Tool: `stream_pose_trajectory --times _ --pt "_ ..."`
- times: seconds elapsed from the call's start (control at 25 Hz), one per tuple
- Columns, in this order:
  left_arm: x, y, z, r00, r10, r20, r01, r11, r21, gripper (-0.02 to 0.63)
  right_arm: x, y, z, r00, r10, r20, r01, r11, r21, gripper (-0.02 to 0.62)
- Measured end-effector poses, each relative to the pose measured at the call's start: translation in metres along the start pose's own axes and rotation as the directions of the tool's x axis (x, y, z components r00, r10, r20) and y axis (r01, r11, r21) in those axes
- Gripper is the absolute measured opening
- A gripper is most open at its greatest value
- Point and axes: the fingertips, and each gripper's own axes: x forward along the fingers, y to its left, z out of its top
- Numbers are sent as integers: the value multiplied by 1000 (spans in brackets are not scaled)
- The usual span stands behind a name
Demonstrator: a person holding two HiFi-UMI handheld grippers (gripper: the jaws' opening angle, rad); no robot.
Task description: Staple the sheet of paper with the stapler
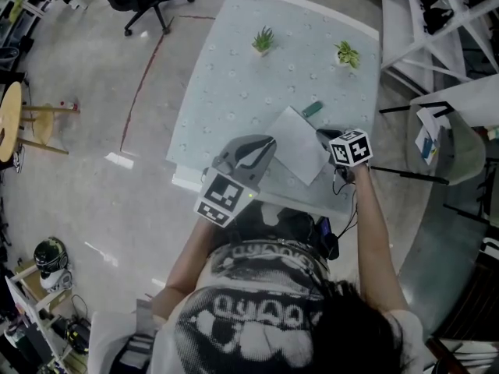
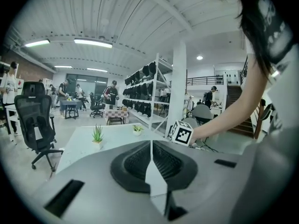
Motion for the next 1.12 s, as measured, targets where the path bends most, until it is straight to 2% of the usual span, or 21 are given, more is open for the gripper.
stream_pose_trajectory --times 0.24,0.48,1.12 --pt "-3 9 -3 1000 17 3 -17 1000 -17 12 5 -7 6 999 6 44 -13 988 153 5" --pt "-4 11 -6 1000 15 3 -15 1000 -21 12 2 -19 -2 999 -24 43 13 970 242 5" --pt "-1 15 -13 1000 10 -3 -11 999 -33 12 -4 -31 -3 993 -81 89 52 955 293 6"
